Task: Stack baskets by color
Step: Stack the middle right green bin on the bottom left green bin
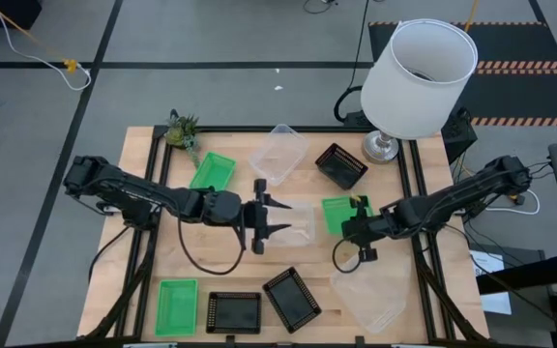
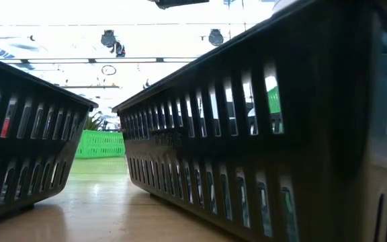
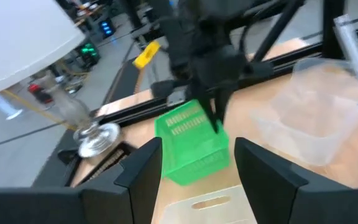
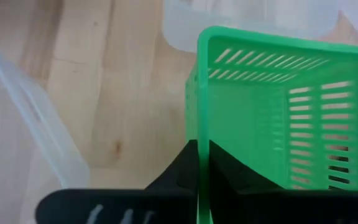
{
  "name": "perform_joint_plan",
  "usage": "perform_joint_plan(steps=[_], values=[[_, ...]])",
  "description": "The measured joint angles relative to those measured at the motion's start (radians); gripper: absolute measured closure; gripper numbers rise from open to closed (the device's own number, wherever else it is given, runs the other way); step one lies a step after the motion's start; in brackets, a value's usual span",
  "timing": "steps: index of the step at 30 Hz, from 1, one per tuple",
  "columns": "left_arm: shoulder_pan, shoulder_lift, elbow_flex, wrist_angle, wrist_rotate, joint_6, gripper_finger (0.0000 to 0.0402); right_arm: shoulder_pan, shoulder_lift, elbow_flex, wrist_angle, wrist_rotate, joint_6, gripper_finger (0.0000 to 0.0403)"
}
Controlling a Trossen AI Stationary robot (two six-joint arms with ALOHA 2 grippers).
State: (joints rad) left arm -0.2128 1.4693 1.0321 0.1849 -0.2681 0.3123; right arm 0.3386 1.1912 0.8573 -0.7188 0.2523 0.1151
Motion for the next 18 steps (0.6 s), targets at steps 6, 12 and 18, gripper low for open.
perform_joint_plan(steps=[6,12,18], values=[[-0.094,0.045,0.172,-0.209,-0.015,-0.001,0.0197,0.008,0.001,0.078,-0.093,0.033,-0.057,0.0397],[-0.179,0.220,0.451,-0.507,-0.055,0.036,0.0197,0.032,0.000,0.170,-0.084,0.034,-0.161,0.0396],[-0.178,0.378,0.692,-0.692,-0.044,-0.019,0.0197,0.086,0.001,0.170,-0.060,0.032,-0.214,0.0396]])
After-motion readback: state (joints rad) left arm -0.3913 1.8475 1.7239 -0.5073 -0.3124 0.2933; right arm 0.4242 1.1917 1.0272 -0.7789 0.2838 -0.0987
